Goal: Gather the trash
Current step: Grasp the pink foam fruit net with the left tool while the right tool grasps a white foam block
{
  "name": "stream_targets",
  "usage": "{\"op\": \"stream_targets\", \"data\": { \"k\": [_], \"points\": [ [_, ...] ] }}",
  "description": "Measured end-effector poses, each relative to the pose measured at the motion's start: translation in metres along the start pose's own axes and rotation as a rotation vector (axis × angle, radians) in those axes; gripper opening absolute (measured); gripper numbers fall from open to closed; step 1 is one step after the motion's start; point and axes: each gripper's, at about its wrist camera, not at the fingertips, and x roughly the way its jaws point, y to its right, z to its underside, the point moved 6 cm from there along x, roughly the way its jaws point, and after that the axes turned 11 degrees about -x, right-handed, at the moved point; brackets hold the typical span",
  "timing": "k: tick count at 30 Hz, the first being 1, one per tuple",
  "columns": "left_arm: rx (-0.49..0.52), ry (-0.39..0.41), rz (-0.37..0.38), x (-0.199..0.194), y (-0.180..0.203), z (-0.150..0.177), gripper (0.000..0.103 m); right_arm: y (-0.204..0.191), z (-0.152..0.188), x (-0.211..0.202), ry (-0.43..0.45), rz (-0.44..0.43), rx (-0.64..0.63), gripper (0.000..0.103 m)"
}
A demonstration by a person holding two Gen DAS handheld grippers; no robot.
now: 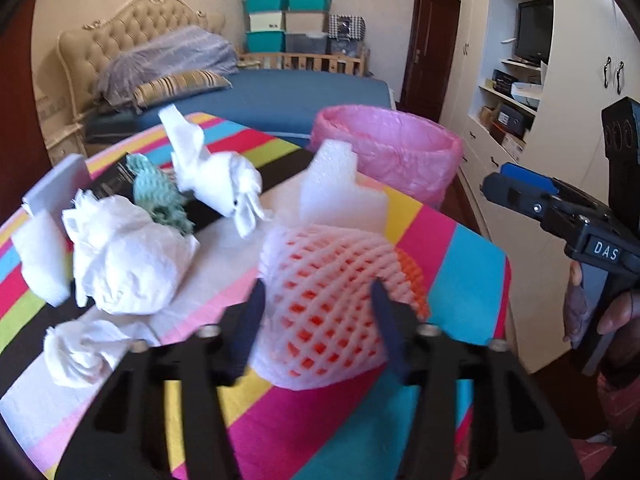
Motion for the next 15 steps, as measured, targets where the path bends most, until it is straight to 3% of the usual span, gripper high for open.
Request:
{"op": "stream_targets", "data": {
  "k": [2, 5, 15],
  "points": [
    [0.013, -0.009, -0.002, 0.001, 0.002, 0.003, 0.029, -0.003, 0.000, 0.000, 0.000, -0.002, -0.008, 0.082],
    [0.025, 0.005, -0.001, -0.002, 0.004, 0.004, 0.024, -0.007, -0.001, 0.001, -0.001, -0.010, -0.014, 0.082],
    [0.021, 0.106, -0.063, -0.037, -0.010, -0.003, 0.023, -0.029, -0.002, 0.013, -0.028, -0.055, -0.046, 0.081]
  ]
}}
